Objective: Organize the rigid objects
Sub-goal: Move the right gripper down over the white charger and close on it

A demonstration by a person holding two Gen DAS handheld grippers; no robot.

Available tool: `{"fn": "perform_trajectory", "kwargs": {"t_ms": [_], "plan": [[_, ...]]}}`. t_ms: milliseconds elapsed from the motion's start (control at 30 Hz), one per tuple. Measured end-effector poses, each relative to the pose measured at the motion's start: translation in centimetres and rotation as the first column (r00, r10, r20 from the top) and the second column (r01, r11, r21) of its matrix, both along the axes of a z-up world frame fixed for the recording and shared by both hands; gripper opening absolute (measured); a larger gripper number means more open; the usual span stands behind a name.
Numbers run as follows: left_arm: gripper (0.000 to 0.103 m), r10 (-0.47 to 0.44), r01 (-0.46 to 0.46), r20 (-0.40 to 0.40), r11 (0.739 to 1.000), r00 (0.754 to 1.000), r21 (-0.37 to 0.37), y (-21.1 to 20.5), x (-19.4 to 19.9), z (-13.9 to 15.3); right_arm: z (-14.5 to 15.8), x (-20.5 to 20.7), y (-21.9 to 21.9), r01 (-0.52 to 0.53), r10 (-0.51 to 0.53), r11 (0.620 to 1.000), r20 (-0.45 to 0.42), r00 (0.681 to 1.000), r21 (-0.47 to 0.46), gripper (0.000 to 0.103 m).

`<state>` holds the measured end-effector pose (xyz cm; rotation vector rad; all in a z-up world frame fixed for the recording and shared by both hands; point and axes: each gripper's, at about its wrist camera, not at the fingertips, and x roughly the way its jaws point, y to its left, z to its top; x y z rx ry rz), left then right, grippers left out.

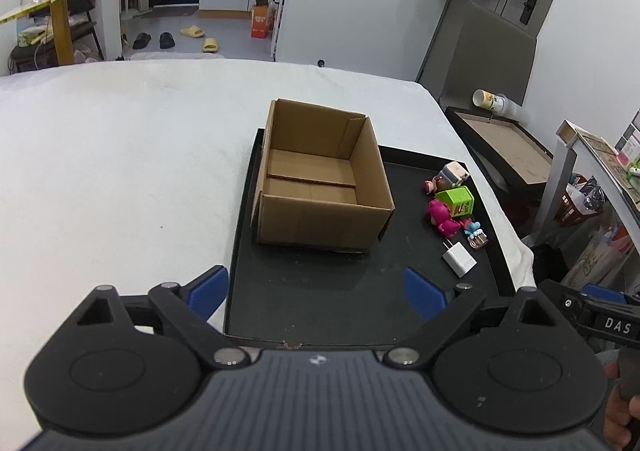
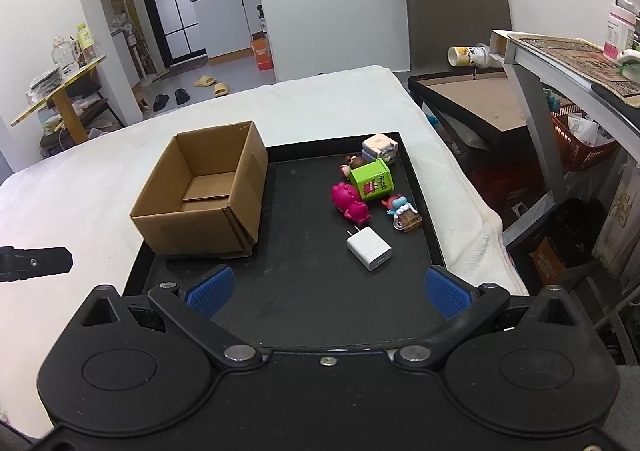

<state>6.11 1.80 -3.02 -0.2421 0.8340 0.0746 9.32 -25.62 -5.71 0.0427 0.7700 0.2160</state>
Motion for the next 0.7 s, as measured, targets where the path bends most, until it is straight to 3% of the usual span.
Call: {"fn": "perform_trajectory", "kwargs": {"t_ms": [333, 500, 700], "plan": [[0.089, 0.028, -0.028, 0.004, 1.000, 1.000, 0.012, 0.5, 2.1, -0.3, -1.3, 2.0, -0.1, 0.004, -0.004, 1.000, -0.019, 1.000, 0.006, 0.099], [0.076, 0.073, -0.073, 0.002, 0.997, 0.997, 0.001, 1.1, 3.5, -0.7, -2.2, 3.7, 0.1, -0.002, 0.002, 1.000, -0.031, 1.000, 0.005, 0.097], [0.070, 0.108, -0.108, 0.007, 0.994, 0.994, -0.004, 1.8, 5.3, -1.0, -3.3, 6.0, 0.1, -0.004, 0.004, 1.000, -0.051, 0.999, 0.001, 0.096]]}}
